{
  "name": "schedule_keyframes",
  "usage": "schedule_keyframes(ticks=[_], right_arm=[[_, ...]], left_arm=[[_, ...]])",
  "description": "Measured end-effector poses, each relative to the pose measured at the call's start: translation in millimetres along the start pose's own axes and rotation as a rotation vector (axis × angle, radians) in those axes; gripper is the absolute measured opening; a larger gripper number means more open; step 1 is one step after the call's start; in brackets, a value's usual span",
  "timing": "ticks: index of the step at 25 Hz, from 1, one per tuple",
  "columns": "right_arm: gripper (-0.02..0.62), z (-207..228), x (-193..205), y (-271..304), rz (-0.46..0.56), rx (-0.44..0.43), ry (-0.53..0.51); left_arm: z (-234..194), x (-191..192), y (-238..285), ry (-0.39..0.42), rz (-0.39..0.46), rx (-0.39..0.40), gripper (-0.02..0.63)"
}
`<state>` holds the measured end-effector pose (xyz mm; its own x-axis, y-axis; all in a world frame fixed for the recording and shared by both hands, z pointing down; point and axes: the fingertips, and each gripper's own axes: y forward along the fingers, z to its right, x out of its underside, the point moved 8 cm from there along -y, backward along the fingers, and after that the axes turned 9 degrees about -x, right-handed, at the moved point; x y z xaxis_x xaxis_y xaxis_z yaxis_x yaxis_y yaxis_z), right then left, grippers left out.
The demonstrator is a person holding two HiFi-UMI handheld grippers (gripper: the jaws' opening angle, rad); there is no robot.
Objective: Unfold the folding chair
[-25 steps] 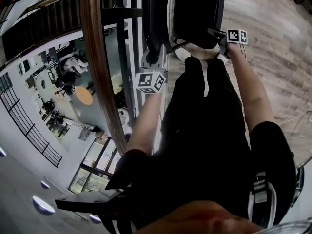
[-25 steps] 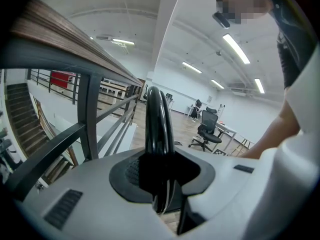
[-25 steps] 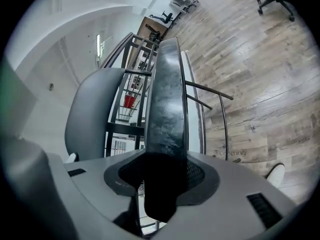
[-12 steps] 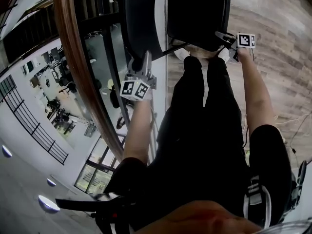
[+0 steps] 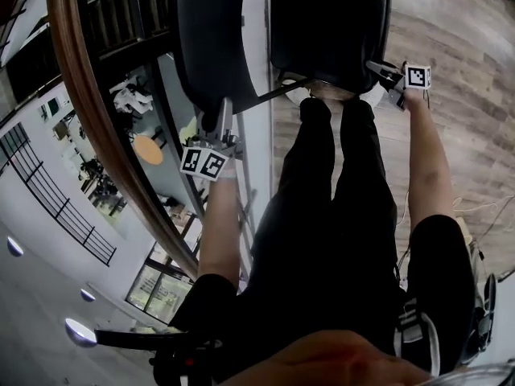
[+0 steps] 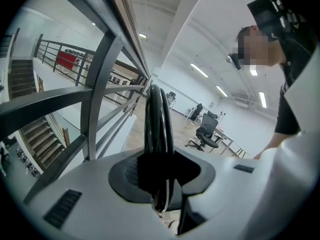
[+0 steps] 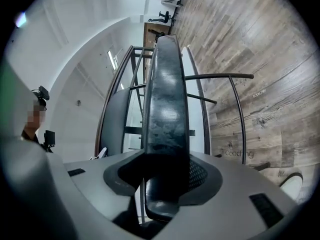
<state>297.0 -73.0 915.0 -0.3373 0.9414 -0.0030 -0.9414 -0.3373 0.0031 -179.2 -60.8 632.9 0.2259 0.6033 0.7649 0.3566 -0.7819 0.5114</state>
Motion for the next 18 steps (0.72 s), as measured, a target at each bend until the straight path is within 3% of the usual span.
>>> schedule_keyframes(ticks=[9,12,18], right_arm=[[0.179,85,-9,-53,0.003,-0.057,-0.014],[0.183,89,-10,-69,0.007,-0.034,0.006],[0.192,107,-8,-70,0.014,-0.071,0.003]], left_arm=[[2,48,38,-0.026,-0.035,0.002,0.103],[11,47,38,-0.036,-0.041,0.006,0.103],[5,49,38,-0.052,-0.057,0.0,0.103]])
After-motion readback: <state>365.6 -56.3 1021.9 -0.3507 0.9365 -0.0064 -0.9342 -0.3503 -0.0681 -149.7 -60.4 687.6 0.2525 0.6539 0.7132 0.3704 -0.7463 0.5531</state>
